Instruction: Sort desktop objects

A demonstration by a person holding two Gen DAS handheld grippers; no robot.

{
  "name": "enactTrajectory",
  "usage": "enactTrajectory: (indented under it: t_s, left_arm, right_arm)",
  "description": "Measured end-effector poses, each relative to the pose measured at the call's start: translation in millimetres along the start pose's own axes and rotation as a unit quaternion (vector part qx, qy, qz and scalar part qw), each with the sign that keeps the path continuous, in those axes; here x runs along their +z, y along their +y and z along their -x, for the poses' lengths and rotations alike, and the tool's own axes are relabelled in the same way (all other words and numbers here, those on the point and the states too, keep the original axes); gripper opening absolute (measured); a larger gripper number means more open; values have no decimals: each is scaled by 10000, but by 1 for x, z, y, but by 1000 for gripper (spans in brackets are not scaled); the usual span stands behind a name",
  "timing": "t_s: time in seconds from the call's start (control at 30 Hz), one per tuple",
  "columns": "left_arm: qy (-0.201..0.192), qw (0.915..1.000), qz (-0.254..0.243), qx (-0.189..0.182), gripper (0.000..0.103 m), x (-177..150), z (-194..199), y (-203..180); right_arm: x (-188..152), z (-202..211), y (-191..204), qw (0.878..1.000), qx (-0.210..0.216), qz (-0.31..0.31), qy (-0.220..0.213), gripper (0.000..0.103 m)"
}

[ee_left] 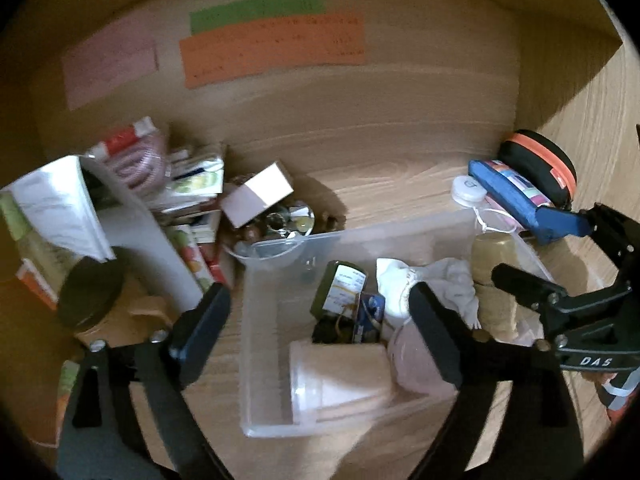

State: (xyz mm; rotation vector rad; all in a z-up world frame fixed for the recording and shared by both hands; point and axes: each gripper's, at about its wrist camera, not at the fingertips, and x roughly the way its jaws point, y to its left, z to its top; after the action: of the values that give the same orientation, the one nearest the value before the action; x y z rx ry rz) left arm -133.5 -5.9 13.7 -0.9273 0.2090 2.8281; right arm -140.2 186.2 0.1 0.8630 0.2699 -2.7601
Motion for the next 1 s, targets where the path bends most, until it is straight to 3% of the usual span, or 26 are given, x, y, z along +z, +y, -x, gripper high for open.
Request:
enactTrajectory:
  t_s: [0.13,0.3,0.63,1.0]
  left_arm:
    - [-111,9999,-36,61,98,-3,23,-2]
    - [-337,9993,-47,145,101,-7,53,-10]
    - [-734,9969,55,285,102,-18,104,-21]
    - [-1007,9942,220,304,103,-34,135,-30]
  right_arm:
    - [1,21,4,9999,32,6,-125,85]
    - [1,49,9,9995,55,-85,-289,97]
    - [-2,104,18,9961,-430,49,-770,103]
    - [-20,136,21,9938,-343,-354,-999,103]
